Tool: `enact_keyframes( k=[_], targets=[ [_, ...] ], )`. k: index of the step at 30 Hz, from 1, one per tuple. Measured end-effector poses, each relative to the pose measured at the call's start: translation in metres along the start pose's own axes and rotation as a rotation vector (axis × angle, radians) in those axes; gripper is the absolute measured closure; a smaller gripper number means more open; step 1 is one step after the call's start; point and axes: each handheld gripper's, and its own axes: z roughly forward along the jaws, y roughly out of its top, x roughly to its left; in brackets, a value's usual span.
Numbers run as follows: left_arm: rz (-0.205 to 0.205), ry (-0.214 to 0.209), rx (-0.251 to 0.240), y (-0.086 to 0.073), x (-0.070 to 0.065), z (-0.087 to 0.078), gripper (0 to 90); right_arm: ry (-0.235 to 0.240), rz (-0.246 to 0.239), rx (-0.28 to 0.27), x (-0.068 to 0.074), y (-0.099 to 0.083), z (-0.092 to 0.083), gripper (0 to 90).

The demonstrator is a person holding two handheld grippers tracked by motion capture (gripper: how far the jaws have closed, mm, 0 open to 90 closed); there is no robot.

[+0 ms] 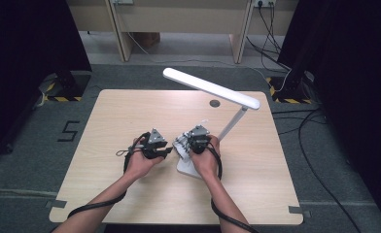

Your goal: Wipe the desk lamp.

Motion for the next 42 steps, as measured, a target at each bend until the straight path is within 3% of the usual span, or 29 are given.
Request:
enact_keyframes(
  k=[4,25,42],
  targets=[
    [0.001,-0.004,-0.002,0.0,0.0,-0.001,63.5,-0.018,0.032,0.009,-0.005,0.003,0.006,80.2],
    [0.004,0.001,-0.002,-0.001,0.002,-0.001,64.0,-0.051,0.066,0.071,-0.003,-0.005,0.018,81.0],
    [-0.001,0.007,-0.01,0.001,0.003,-0.002,64.1,0.015,0.096,0.095,-0.003,-0.011,0.005,81.7]
  ],
)
